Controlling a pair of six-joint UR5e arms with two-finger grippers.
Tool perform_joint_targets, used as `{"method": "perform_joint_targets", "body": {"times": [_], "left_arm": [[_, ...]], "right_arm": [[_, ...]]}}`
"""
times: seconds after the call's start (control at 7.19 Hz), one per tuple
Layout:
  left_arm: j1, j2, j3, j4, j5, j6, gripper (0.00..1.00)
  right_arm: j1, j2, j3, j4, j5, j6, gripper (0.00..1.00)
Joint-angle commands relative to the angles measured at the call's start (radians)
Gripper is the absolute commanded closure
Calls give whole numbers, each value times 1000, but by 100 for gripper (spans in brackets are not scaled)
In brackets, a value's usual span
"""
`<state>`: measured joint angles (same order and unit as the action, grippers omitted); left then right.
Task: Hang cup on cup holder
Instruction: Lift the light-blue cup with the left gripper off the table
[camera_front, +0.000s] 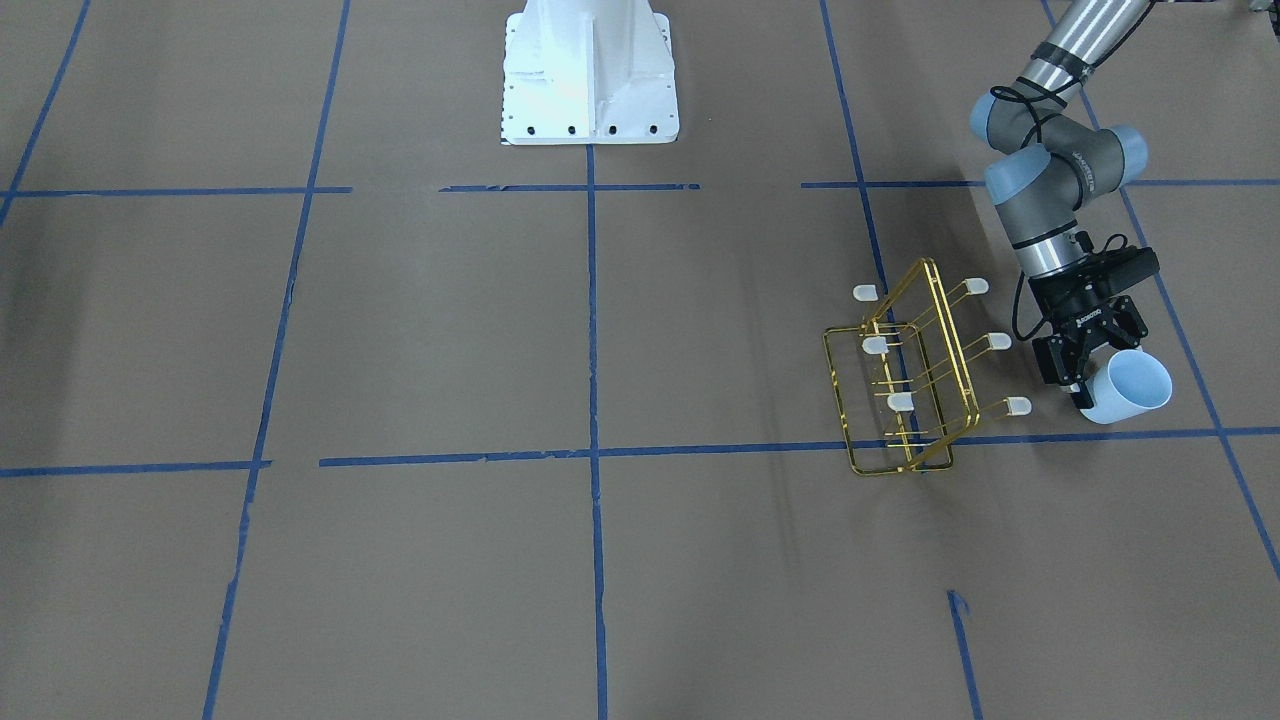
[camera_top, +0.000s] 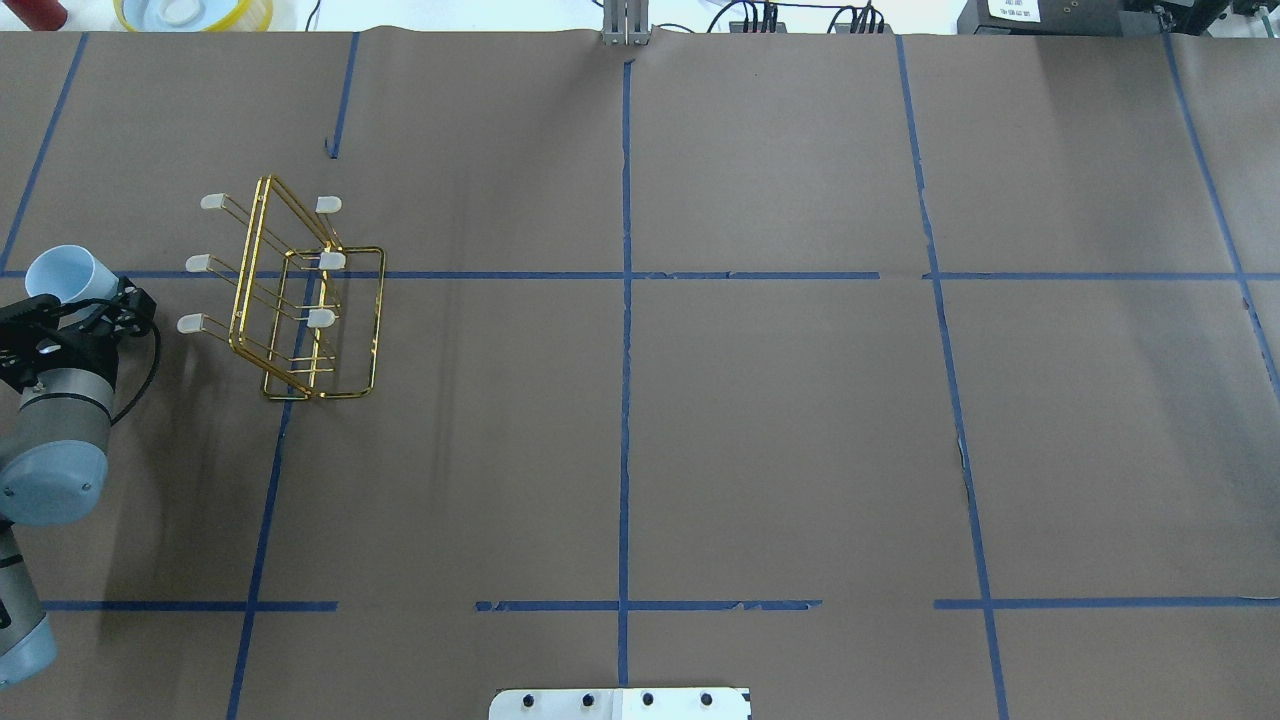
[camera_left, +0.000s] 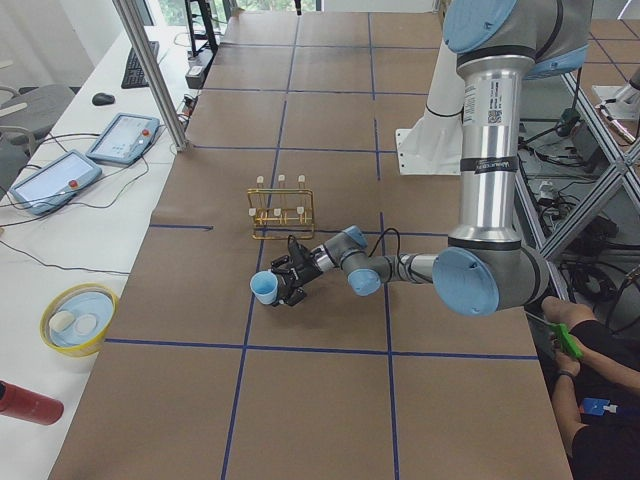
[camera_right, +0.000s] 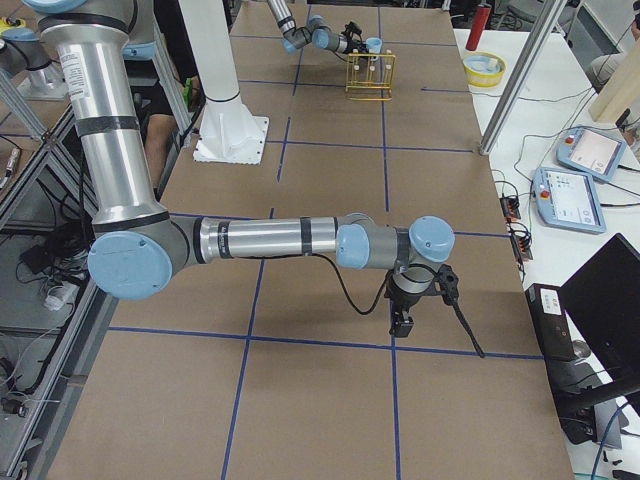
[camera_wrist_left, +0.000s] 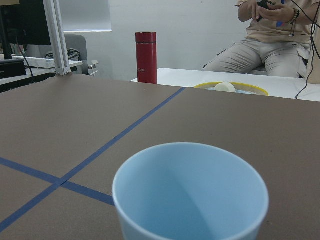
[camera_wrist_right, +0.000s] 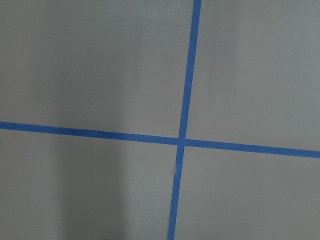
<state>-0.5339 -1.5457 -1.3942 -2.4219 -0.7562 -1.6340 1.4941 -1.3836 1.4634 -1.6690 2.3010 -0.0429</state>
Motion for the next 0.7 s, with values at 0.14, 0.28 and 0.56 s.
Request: {"method": "perform_joint_targets", "body": {"times": [0.14, 0.28, 0.56], "left_arm": [[-12, -4, 18, 0, 0, 0, 0], [-15, -11, 26, 0, 0, 0, 0], [-15, -17, 29, 1, 0, 0, 22]], "right_arm": [[0, 0, 0, 0, 0, 0, 0], [0, 0, 0, 0, 0, 0, 0], [0, 0, 0, 0, 0, 0, 0]]}}
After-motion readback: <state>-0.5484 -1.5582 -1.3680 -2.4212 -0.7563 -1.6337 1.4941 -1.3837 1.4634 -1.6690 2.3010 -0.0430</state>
